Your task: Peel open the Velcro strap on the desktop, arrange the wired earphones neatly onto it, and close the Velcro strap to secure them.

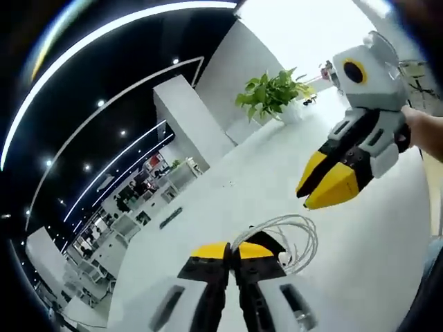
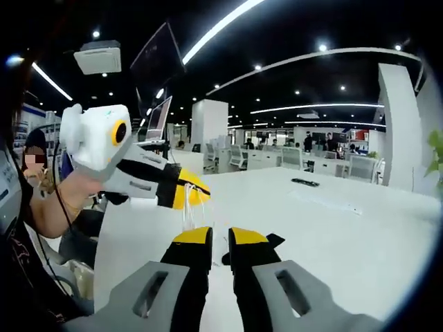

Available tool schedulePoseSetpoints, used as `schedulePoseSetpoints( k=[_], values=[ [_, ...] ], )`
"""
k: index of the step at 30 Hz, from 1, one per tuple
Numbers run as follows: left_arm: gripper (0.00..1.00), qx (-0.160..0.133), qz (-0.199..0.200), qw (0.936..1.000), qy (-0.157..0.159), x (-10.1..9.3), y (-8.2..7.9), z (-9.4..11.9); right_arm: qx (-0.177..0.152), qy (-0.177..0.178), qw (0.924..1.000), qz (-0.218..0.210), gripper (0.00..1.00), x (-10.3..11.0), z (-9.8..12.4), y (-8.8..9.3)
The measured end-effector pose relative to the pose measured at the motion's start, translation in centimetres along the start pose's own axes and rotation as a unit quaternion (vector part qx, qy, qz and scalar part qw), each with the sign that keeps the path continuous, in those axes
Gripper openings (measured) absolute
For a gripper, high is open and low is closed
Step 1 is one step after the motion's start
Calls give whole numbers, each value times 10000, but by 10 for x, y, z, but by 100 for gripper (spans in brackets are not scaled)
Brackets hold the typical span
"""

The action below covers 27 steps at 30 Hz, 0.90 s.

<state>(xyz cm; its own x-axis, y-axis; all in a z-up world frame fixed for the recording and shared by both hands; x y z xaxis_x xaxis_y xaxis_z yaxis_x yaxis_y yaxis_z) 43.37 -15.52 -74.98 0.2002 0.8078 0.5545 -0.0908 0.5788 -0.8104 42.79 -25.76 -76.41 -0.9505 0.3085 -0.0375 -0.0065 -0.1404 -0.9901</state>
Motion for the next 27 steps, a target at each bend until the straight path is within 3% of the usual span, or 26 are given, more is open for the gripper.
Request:
schedulePoseSetpoints(
  k=[4, 8, 10, 14, 27],
  values=[
    [7, -166, 195, 9997, 3, 6, -15, 3, 103, -7, 9998, -167, 12, 4, -5, 12],
    [7, -236, 414, 9989, -26, 14, -29, 5, 115, -256, 9990, -355, 12, 24, -18, 23],
    [7, -236, 478, 9986, -31, 17, -33, 4, 137, -336, 9988, -314, 12, 36, -26, 27],
    [7, -185, 549, 9983, -43, 19, -38, 3, 133, -284, 9994, 164, 15, 48, -39, 24],
    [7, -258, 587, 9979, -77, 26, -53, 7, -68, 269, 9991, 322, 16, 27, -65, 10]
  ],
)
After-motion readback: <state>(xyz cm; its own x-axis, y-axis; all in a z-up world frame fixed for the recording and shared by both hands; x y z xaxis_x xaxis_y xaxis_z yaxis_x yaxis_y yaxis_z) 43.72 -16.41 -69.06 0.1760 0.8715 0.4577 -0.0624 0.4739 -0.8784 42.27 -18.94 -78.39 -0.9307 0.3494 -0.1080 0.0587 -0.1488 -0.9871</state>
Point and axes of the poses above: the point that each gripper's makers call its tool centre point, and the gripper's own axes: z roughly backward along the fingers, x roughly to its left, y roughly out of its underside, the point moved 3 cm from there along z, roughly backward along the fingers, and after that the axes turned 12 degrees about -y, right-handed, at the moved point
